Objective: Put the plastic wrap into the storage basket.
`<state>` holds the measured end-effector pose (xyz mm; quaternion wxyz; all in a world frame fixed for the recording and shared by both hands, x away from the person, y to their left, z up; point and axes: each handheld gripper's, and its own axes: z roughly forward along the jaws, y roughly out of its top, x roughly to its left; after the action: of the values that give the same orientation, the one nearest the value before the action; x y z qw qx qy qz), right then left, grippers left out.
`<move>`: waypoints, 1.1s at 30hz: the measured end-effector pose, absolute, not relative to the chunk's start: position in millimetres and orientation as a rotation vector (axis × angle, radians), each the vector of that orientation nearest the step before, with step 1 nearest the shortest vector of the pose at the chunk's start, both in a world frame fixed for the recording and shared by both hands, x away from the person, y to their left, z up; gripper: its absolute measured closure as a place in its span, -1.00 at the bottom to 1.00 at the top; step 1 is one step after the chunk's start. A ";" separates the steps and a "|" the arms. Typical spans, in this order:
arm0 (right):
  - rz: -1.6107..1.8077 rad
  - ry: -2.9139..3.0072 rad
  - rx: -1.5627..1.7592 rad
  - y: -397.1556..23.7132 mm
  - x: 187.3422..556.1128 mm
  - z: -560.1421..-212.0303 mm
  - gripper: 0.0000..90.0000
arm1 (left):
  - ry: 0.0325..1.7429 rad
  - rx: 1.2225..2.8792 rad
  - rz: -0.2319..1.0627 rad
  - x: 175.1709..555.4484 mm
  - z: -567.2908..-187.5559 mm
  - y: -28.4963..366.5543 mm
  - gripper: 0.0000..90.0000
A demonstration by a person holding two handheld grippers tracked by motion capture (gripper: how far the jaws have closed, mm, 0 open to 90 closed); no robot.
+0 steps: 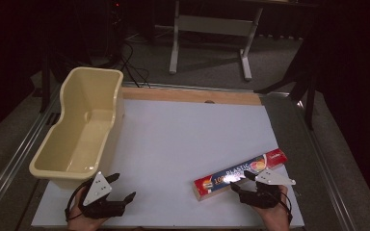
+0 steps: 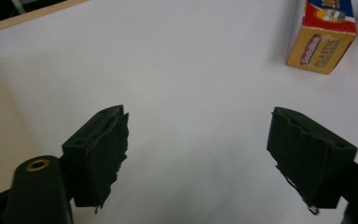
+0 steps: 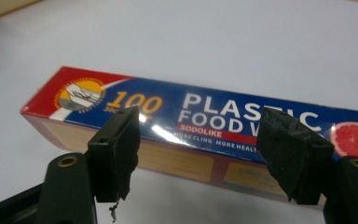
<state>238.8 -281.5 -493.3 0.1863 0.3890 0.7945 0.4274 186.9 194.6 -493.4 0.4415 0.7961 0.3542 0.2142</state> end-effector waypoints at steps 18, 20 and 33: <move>1.145 2.263 1.132 -294.4 241.9 -494.9 -0.17 | 0.879 1.968 0.542 185.3 -493.2 195.3 -0.54; 1.123 2.267 1.144 -296.8 242.1 -495.7 -0.17 | 0.878 1.965 0.539 185.2 -493.2 195.3 -0.54; 1.001 2.363 1.225 -318.6 247.4 -502.6 0.74 | 0.866 1.950 0.516 185.1 -492.9 194.7 -0.54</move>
<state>247.4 -318.6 -502.6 0.1483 0.4260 0.8218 0.3481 185.1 194.7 -492.9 0.4559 0.7906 0.3513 0.2092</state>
